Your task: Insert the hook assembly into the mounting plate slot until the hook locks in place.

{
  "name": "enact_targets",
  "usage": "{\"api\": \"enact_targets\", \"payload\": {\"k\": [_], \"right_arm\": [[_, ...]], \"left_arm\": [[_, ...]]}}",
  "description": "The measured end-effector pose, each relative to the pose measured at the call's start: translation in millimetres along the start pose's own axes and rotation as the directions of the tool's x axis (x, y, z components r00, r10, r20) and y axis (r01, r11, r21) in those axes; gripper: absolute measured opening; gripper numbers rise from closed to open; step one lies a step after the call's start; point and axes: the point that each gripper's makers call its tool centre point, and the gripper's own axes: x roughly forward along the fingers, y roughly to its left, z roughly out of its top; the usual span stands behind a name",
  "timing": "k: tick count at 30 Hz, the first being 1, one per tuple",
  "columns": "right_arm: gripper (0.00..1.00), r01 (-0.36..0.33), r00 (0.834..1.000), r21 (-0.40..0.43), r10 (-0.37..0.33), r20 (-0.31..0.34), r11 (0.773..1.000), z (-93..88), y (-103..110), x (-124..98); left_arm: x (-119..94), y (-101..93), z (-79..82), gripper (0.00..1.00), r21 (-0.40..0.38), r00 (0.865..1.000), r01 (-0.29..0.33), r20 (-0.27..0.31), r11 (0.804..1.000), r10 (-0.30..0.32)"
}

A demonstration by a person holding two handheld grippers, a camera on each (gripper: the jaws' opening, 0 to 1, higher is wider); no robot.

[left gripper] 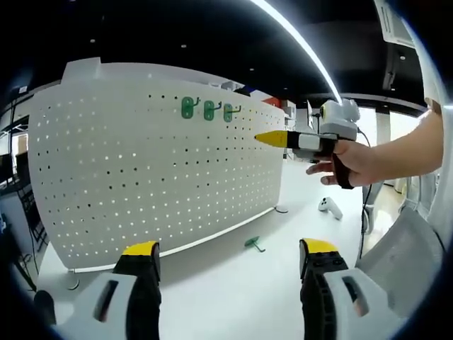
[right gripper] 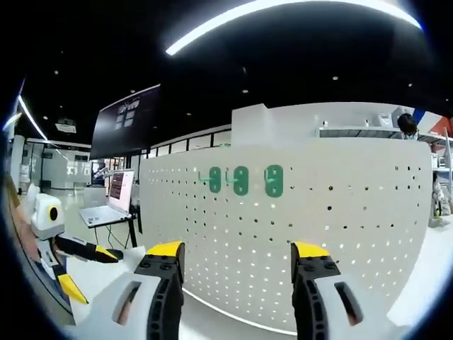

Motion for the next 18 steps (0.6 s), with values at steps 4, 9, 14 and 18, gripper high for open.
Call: {"api": "enact_targets", "payload": {"k": [4,9,14,18], "right_arm": [[0.59,0.005,1.000,0.001,-0.004,-0.010,1.000,-4.7,-1.4,-6.9],[0.59,-0.002,1.000,0.000,0.002,-0.025,1.000,-11.6,1.0,-14.5],[0.59,0.003,0.999,0.010,-0.003,-0.042,1.000,-20.7,0.1,-24.8],[0.59,0.007,0.998,0.019,-0.005,-0.058,1.000,-29.5,0.1,-32.2]], "left_arm": [[-0.8,0.0,-1.2,0.83,0.001,1.000,0.001,-0.002,1.000,-0.001],[-0.6,0.5,-3.9,0.83,-0.002,1.000,0.001,-0.006,1.000,-0.001],[0.0,-1.4,-3.6,0.83,0.002,1.000,0.005,-0.009,1.000,-0.005],[-0.4,-0.7,-4.2,0.83,0.001,1.000,0.005,-0.010,1.000,-0.005]]}}
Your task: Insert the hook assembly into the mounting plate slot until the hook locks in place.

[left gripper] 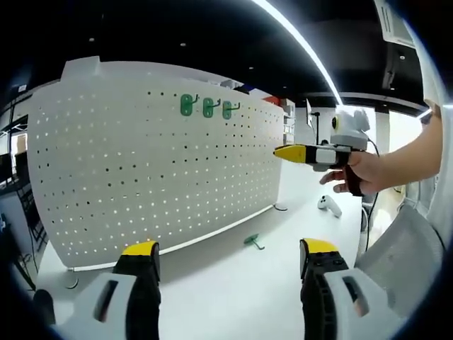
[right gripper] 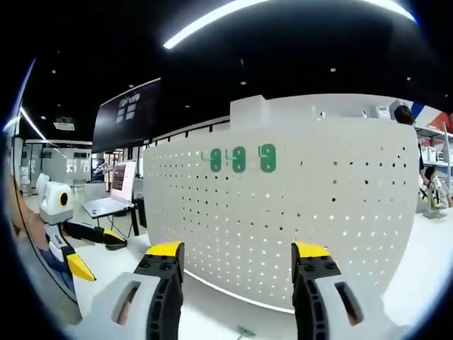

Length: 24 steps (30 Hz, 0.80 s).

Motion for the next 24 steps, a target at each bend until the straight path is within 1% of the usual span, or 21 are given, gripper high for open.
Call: {"api": "enact_targets", "payload": {"k": [7,19,24], "right_arm": [[0.60,0.000,1.000,0.014,0.000,-0.025,1.000,-14.5,2.4,-13.1],[0.61,0.001,0.998,0.030,0.001,-0.063,1.000,-32.6,6.3,-33.5],[0.61,0.007,0.996,0.034,-0.004,-0.084,0.999,-40.8,4.5,-43.5]], "left_arm": [[-2.6,2.3,-1.7,0.83,-0.003,1.000,-0.005,-0.002,1.000,0.005],[-5.1,1.4,-7.0,0.84,-0.007,1.000,-0.005,-0.010,1.000,0.005],[-6.8,0.8,-10.1,0.83,-0.010,1.000,-0.006,-0.015,1.000,0.005]]}}
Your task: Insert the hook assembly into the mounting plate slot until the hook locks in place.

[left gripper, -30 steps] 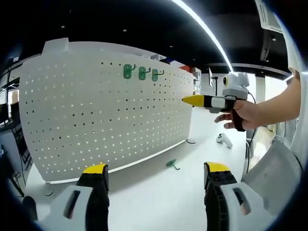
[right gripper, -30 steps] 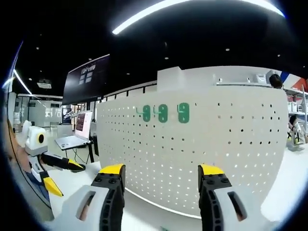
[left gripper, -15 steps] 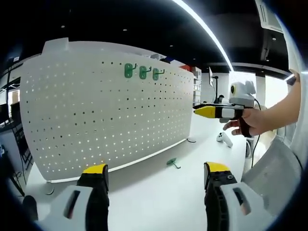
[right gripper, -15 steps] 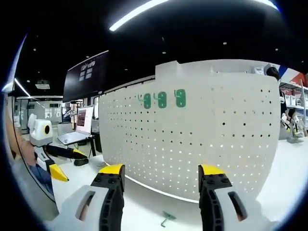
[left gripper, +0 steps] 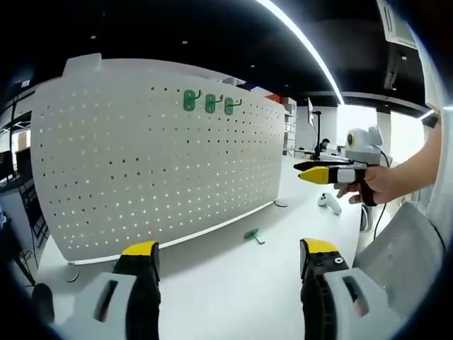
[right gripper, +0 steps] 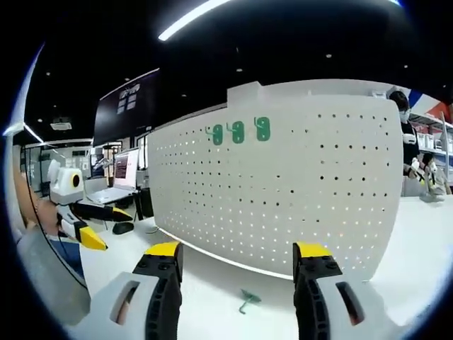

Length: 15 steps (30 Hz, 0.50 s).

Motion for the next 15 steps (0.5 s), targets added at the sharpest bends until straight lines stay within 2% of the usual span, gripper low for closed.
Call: {"api": "enact_targets", "payload": {"k": [15], "right_arm": [[0.63,-0.007,0.997,0.022,0.009,-0.070,1.000,-25.3,-2.0,-27.6]], "left_arm": [[-10.8,3.4,-11.5,0.83,-0.005,1.000,-0.007,-0.024,1.000,0.007]]}}
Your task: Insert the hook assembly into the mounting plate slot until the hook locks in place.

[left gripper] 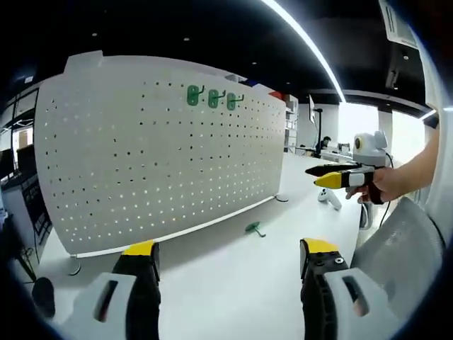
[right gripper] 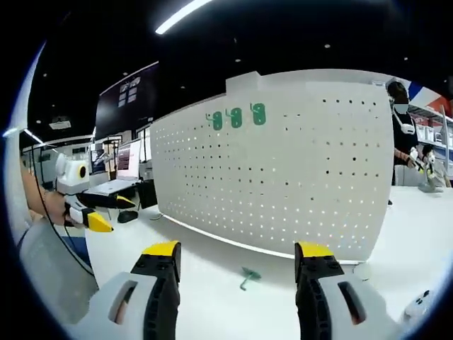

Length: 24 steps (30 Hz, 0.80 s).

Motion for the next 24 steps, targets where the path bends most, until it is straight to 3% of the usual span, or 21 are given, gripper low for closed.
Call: {"api": "enact_targets", "payload": {"k": [24], "right_arm": [[0.65,-0.020,0.993,0.025,0.023,-0.113,0.999,-30.7,2.8,-28.1]], "left_arm": [[-9.9,0.3,-13.0,0.83,-0.006,0.999,0.005,-0.044,1.000,-0.005]]}}
